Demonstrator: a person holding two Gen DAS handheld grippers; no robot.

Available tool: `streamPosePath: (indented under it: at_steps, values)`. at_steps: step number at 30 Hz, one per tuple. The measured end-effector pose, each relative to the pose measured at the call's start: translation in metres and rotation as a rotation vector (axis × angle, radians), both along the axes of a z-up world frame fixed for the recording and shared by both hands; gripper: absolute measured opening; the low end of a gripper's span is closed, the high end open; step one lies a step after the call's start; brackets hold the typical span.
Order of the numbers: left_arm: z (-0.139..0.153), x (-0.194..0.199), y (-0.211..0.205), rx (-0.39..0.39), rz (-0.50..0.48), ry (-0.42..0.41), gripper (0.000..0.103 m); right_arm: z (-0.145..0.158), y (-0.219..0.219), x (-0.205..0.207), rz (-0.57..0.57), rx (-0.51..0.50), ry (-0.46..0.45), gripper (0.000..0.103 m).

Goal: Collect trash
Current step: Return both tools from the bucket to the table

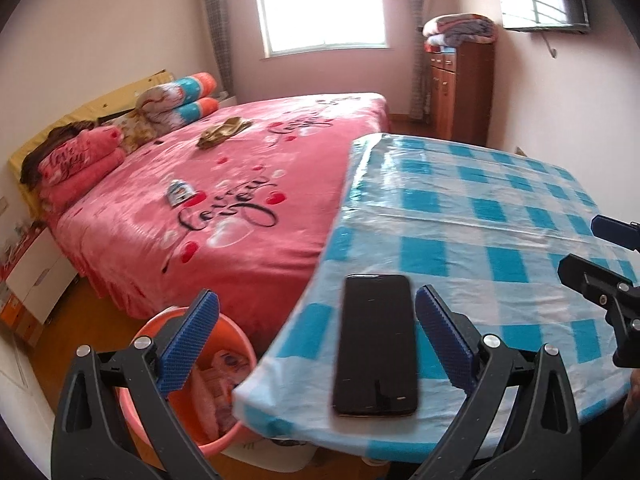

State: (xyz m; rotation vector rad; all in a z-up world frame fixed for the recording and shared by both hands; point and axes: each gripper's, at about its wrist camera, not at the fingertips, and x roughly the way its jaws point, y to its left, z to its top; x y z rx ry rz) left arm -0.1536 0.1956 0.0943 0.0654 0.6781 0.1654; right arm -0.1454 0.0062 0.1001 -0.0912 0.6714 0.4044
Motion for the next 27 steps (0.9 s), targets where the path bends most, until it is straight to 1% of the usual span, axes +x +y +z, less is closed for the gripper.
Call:
streamPosePath:
  at_steps: [11, 20, 27]
  values:
    - [0.006, 0.007, -0.055, -0.004, -0.109, -0.007, 0.099, 0.0, -0.057, -0.014, -0.126, 0.012, -0.025, 0.093]
    - [0.012, 0.01, -0.09, 0.004, -0.163, -0.025, 0.099, 0.0, -0.096, -0.025, -0.21, 0.024, -0.036, 0.093]
    - [0.02, 0.013, -0.118, -0.016, -0.226, -0.043, 0.099, 0.005, -0.126, -0.034, -0.284, 0.032, -0.056, 0.093]
